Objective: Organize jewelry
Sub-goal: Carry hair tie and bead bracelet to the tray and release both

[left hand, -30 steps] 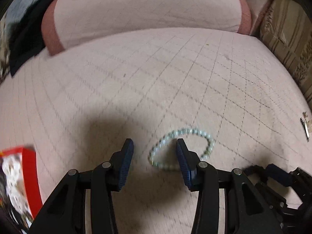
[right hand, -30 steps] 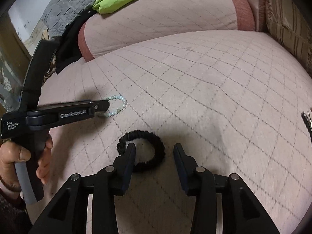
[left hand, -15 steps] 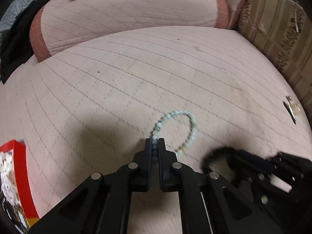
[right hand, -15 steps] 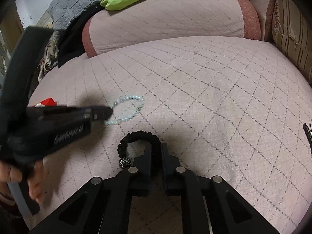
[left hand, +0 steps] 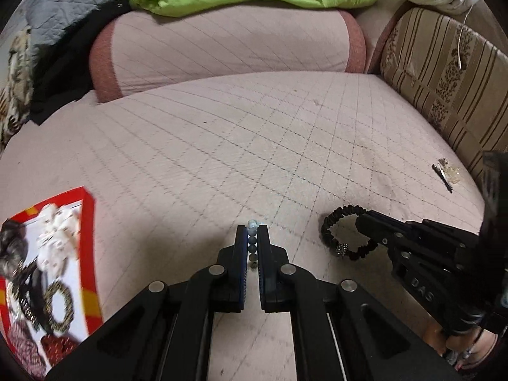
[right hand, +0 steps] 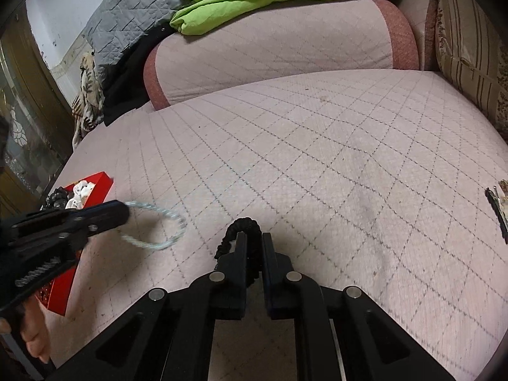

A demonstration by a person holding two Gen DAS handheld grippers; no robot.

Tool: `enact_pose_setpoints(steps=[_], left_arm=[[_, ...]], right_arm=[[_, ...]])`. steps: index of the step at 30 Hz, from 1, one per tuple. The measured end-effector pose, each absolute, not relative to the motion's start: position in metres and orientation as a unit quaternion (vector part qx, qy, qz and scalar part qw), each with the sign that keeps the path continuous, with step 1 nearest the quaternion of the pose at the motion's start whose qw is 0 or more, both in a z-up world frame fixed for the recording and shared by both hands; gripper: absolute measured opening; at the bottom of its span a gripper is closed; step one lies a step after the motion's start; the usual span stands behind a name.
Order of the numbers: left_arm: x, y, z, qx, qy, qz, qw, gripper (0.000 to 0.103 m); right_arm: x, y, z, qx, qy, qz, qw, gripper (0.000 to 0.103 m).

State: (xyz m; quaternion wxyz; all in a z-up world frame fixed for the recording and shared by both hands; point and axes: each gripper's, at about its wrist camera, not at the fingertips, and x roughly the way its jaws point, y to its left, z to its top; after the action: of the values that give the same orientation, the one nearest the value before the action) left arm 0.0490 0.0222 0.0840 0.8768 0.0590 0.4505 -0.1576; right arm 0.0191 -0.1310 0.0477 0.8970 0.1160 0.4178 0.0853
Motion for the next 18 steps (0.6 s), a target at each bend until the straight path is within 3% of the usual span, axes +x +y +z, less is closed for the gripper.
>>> enact_pose_setpoints(steps=[18], left_arm=[[-0.043,0.083,0.128,0.028,0.41,-0.105,0.906,0.005]], right_arm=[[-0.045,-0.091,0.089,0.067,0.395,0.062,0.914,0.009]])
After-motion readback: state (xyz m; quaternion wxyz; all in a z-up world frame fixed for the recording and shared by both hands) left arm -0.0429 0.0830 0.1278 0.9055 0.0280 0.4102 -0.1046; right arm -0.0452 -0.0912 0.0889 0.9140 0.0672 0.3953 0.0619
